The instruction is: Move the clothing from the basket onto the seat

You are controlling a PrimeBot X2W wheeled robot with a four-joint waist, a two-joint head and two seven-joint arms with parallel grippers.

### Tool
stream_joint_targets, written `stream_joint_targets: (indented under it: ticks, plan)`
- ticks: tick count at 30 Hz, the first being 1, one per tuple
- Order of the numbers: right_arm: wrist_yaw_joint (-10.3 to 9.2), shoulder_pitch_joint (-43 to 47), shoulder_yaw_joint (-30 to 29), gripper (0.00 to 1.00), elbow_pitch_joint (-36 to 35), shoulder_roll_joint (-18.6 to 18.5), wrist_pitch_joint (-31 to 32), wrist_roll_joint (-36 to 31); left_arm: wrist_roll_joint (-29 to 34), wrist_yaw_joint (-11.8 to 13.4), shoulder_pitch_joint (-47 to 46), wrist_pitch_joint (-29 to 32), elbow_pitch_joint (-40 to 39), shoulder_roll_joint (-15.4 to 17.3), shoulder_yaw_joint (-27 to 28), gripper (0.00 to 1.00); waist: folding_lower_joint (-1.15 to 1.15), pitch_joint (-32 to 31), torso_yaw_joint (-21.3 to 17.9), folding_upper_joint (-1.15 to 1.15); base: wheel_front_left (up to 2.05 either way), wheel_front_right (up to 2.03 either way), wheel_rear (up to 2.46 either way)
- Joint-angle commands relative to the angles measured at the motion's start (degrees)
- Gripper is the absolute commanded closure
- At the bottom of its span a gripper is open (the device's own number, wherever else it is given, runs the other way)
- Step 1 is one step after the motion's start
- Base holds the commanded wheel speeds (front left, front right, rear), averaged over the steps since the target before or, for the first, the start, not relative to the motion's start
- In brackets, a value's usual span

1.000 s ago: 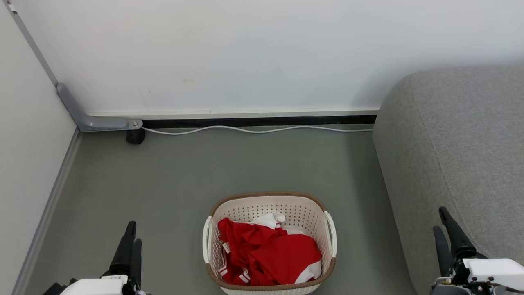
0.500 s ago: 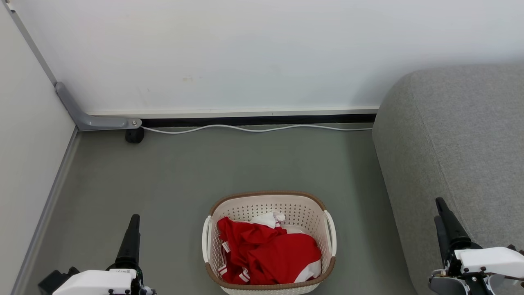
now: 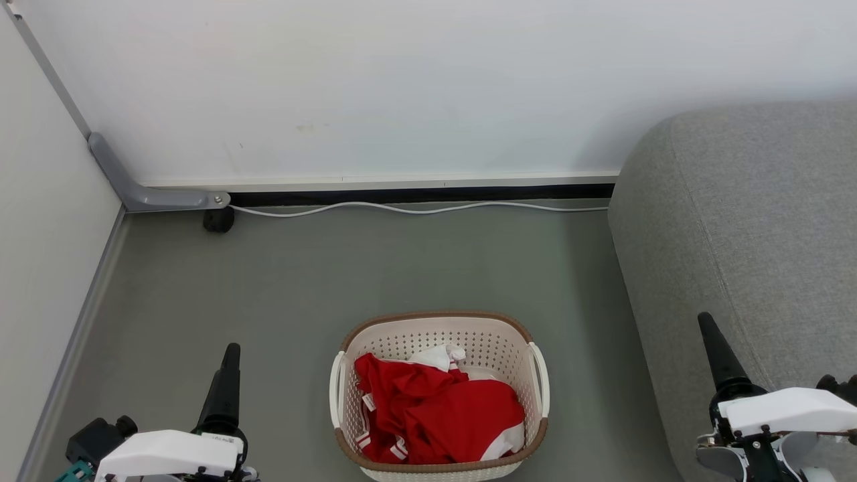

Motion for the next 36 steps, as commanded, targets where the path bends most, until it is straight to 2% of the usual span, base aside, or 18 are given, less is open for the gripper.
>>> stream_joint_targets:
  ticks: [1, 18, 36]
  plan:
    - [0.27, -3.14, 1.08, 0.00, -1.20, -1.39, -1.16, -2.81, 2.84, -0.34, -3.54, -0.74, -1.06, 0.97, 0.18, 0.00, -0.01, 0.04, -0.02, 0.00, 0.00, 0.00, 0.00]
    - [0.31, -5.40, 6.63, 0.00, 1.93, -3.55, -4.02, -20.25, 19.78, -0.41, -5.12, -3.61, 0.66, 2.57, -3.44, 0.00, -0.01, 0.14, -0.20, 0.00, 0.00, 0.00, 0.00]
    - [0.34, -7.80, 10.35, 0.00, 4.76, -4.99, -6.88, -32.41, 34.46, -0.48, -6.51, -6.47, 1.98, 3.25, -4.48, 0.00, -0.01, 0.37, -0.36, 0.00, 0.00, 0.00, 0.00]
